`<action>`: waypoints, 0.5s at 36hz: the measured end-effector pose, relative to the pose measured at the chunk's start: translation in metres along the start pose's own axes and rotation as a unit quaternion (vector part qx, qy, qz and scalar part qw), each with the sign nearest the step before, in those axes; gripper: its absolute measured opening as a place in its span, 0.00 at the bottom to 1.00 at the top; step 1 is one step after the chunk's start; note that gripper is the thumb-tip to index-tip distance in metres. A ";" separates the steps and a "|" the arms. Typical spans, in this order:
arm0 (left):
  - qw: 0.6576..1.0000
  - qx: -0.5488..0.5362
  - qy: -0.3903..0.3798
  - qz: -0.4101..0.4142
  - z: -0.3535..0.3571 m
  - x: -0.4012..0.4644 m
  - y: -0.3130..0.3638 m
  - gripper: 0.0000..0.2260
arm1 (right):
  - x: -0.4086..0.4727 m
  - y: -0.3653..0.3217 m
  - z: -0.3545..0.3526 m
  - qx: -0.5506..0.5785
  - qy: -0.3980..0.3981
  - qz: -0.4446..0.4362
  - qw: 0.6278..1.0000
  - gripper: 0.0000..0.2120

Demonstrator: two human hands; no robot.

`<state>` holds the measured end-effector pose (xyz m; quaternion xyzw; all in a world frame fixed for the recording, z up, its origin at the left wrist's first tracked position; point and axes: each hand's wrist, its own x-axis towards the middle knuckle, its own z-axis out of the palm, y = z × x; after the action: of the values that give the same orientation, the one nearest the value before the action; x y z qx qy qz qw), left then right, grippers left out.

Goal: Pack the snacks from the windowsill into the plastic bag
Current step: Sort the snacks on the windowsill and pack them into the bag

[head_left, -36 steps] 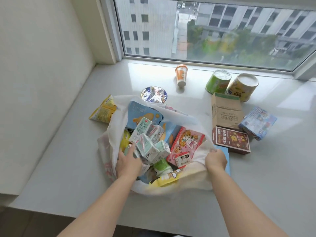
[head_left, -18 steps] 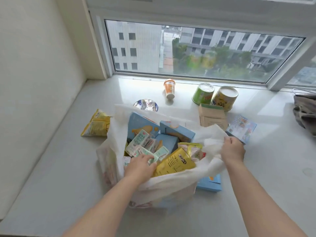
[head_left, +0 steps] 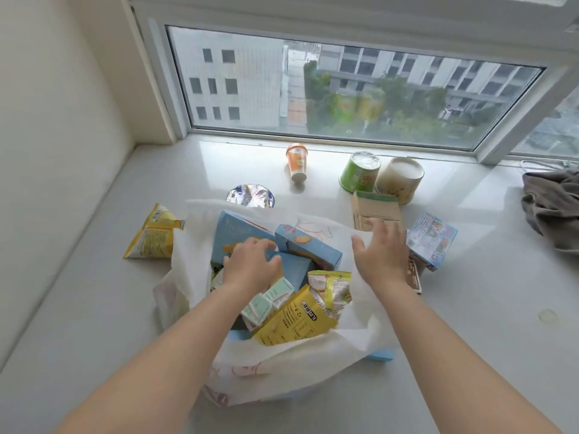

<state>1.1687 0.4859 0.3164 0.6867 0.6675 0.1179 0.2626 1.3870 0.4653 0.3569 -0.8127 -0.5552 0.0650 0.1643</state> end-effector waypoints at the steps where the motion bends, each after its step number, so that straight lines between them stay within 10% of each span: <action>1: 0.999 -0.027 0.030 0.004 -0.007 0.004 -0.001 0.14 | 0.009 -0.007 0.000 -0.003 -0.005 -0.020 1.000 0.20; 9: 0.946 -0.149 0.252 -0.137 -0.080 0.038 -0.041 0.10 | 0.060 -0.092 0.030 -0.067 -0.087 -0.183 0.977 0.18; 18: 0.785 -0.386 0.186 -0.447 -0.107 0.095 -0.164 0.18 | 0.079 -0.226 0.108 -0.028 -0.172 -0.242 0.955 0.16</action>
<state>0.9812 0.5954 0.3024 0.1168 0.8344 0.3608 0.4000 1.1864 0.6337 0.3387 -0.6351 -0.7565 0.1465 0.0540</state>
